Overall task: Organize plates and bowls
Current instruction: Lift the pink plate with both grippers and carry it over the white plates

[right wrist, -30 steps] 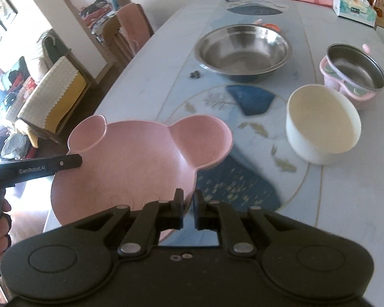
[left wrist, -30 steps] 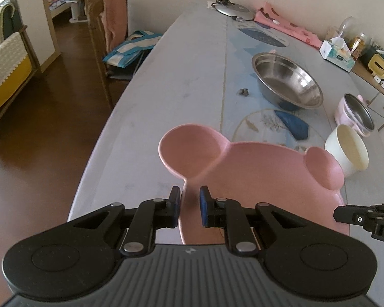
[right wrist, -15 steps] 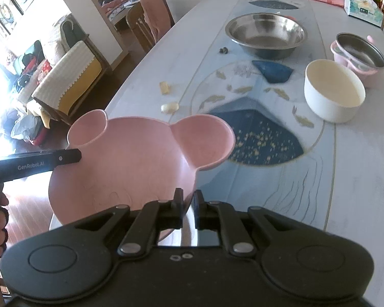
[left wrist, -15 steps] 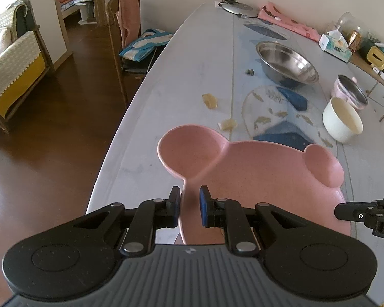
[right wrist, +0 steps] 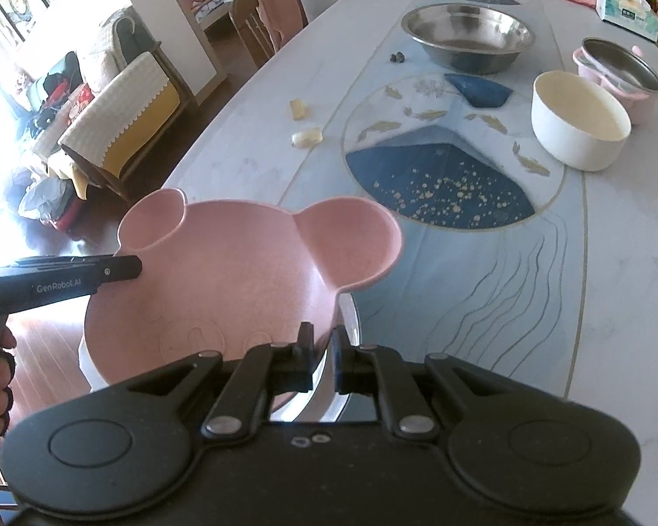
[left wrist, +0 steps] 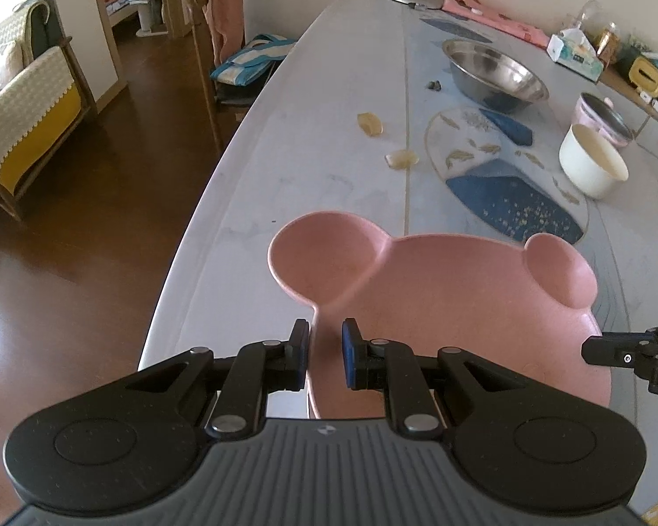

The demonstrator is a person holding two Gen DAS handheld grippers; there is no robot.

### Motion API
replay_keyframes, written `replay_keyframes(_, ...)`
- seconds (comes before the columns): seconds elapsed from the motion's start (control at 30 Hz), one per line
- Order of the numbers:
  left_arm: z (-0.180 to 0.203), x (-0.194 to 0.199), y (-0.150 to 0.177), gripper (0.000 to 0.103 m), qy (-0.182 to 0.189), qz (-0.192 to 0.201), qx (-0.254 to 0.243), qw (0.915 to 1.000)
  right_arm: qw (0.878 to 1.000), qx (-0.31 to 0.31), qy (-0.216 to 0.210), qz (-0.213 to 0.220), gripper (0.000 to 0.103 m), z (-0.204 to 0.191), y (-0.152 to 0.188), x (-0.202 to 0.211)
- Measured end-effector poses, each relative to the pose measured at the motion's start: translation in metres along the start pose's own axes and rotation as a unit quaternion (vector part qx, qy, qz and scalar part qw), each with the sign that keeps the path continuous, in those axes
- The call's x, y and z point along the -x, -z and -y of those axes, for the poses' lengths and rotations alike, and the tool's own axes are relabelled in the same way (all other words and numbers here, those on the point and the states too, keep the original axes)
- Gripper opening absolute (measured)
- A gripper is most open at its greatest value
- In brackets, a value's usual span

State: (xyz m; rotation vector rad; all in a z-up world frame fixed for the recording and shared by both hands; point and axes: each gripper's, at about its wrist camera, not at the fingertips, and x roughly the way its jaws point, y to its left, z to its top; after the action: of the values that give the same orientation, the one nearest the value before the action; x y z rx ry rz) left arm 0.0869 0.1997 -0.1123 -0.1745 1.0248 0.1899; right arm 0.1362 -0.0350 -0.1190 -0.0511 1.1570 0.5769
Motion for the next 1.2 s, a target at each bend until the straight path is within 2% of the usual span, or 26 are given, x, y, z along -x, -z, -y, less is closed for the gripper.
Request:
replay_keyframes(0.63,0.001,-0.015,0.018,0.015,-0.001,-0.024,-0.007,0.9997,0.999,0.023,0.026,-0.024,0.009,-0.005,0.014,-0.016)
replay_keyframes(0.9,0.006,-0.016,0.020,0.015,-0.009,-0.024,-0.026,0.9993,0.999,0.020,0.028,-0.021,0.017,-0.006,0.013,-0.018)
replay_keyframes(1.1,0.003,-0.012,0.021,0.015,0.000,-0.026,-0.017,0.9995,0.999,0.013,0.024,-0.021,0.022,-0.007,0.014,-0.015)
replay_keyframes(1.2,0.003,-0.009,0.022,0.016,0.002,-0.025,-0.016,0.9996,0.999,0.010,0.025,-0.019,0.028,-0.006,0.014,-0.013)
